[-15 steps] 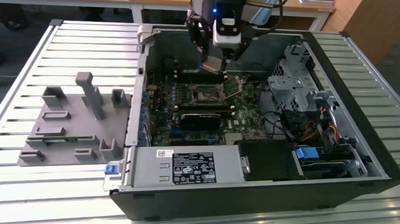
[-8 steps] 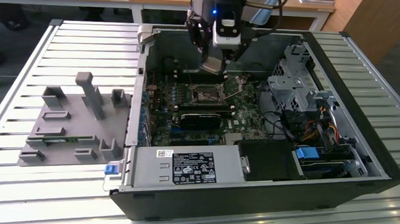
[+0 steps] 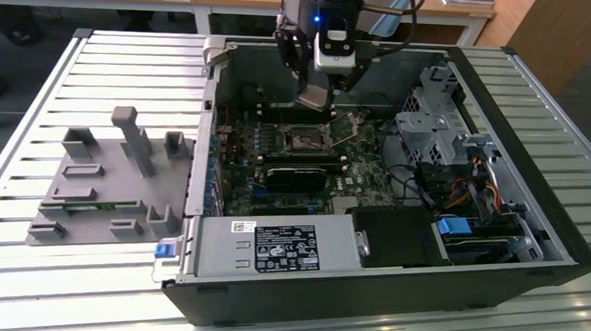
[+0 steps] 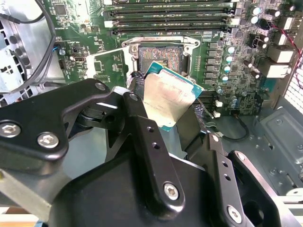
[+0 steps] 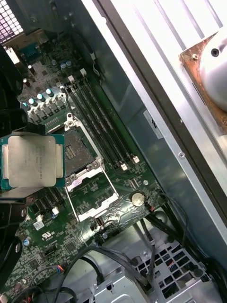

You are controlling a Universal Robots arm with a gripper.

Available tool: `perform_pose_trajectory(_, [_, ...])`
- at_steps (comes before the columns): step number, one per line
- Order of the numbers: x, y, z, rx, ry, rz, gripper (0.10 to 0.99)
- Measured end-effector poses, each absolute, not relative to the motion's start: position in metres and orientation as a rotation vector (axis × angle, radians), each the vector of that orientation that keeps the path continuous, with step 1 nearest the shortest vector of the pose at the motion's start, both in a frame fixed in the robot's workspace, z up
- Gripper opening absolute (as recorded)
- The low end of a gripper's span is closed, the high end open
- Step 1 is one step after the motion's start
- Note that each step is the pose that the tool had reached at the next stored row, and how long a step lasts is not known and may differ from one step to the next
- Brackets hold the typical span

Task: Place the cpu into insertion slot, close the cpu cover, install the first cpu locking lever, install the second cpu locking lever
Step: 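Place the cpu into insertion slot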

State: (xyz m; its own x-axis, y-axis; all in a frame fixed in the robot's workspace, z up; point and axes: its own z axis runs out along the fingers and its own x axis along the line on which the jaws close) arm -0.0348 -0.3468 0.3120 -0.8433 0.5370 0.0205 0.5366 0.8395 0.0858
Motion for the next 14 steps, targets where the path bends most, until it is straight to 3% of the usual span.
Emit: perform_pose_trajectory(14, [-0.0348, -0.3468, 0.3079, 0.878, 3.009, 0.138, 0.525])
